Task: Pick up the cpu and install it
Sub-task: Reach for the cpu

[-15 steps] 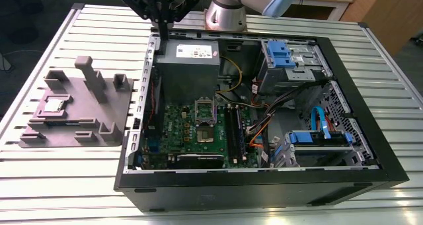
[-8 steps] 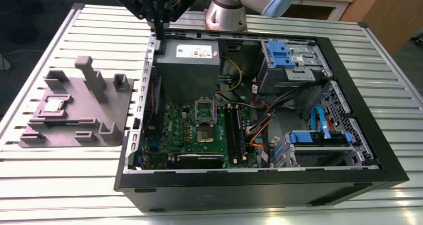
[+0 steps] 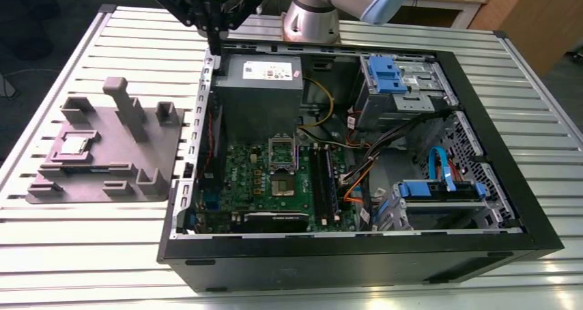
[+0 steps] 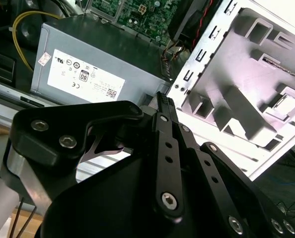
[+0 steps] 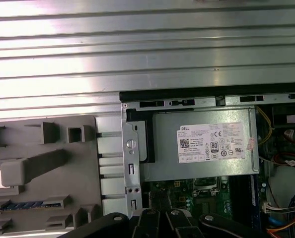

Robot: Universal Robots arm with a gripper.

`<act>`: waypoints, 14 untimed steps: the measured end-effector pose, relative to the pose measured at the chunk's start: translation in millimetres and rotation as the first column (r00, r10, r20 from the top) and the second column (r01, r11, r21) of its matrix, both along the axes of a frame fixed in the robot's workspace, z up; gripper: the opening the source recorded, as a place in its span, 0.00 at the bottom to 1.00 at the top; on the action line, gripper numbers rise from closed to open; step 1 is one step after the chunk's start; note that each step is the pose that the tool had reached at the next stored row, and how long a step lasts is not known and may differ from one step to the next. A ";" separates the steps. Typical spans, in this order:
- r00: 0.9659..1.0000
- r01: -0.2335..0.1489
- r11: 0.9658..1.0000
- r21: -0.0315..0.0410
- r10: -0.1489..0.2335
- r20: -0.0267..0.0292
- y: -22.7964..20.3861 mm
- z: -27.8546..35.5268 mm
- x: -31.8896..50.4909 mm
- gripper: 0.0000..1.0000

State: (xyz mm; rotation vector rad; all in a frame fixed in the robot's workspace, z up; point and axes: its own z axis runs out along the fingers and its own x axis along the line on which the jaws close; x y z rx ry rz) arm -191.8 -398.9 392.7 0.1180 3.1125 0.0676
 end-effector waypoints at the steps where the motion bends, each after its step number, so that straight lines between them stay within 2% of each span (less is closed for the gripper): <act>1: 1.000 0.000 1.000 0.000 0.000 0.000 0.0 0.0 -0.7 0.10; 14: 1.000 0.000 1.000 0.000 0.000 0.000 0.0 -0.1 -8.6 0.10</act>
